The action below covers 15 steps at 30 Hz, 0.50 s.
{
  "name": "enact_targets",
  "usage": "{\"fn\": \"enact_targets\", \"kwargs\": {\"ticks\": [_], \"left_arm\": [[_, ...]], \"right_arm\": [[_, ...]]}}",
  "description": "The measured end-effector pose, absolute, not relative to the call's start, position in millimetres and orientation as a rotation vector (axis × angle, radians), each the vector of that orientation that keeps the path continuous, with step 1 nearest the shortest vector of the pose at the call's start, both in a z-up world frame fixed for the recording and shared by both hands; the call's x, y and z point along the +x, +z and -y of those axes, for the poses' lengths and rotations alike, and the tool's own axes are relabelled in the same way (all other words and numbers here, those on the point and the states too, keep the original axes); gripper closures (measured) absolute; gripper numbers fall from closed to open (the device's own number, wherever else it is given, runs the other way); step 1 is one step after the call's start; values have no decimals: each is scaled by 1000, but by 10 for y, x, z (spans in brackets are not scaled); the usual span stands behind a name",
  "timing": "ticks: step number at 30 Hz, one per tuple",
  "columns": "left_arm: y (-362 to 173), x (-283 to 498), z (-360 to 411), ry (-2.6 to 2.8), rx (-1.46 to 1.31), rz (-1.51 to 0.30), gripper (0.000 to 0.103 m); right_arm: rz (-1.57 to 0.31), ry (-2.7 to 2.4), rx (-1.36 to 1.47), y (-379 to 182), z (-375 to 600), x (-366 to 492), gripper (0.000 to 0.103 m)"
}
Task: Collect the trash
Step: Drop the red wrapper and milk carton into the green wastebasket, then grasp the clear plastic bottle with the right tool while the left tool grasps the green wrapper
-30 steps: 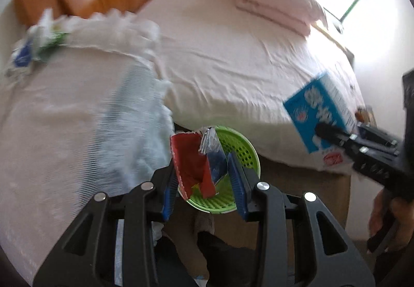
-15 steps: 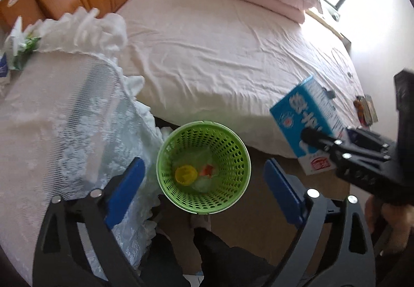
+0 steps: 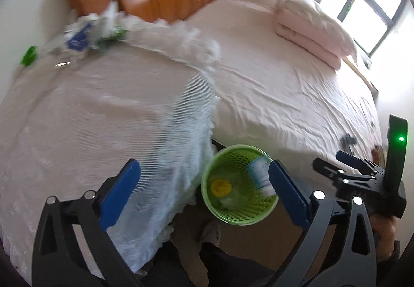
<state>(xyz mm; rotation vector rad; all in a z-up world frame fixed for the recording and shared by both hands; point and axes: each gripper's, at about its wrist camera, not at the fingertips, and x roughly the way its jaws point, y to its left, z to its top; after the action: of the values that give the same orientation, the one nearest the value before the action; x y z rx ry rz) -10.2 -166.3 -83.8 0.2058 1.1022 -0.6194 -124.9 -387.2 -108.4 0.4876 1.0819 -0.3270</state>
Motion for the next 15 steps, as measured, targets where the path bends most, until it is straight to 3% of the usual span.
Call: {"fn": "enact_targets", "kwargs": {"ticks": [15], "left_arm": [[-749, 489, 483, -367, 64, -1057, 8]], "right_arm": [[-1047, -242, 473, -831, 3438, -596, 3]]}}
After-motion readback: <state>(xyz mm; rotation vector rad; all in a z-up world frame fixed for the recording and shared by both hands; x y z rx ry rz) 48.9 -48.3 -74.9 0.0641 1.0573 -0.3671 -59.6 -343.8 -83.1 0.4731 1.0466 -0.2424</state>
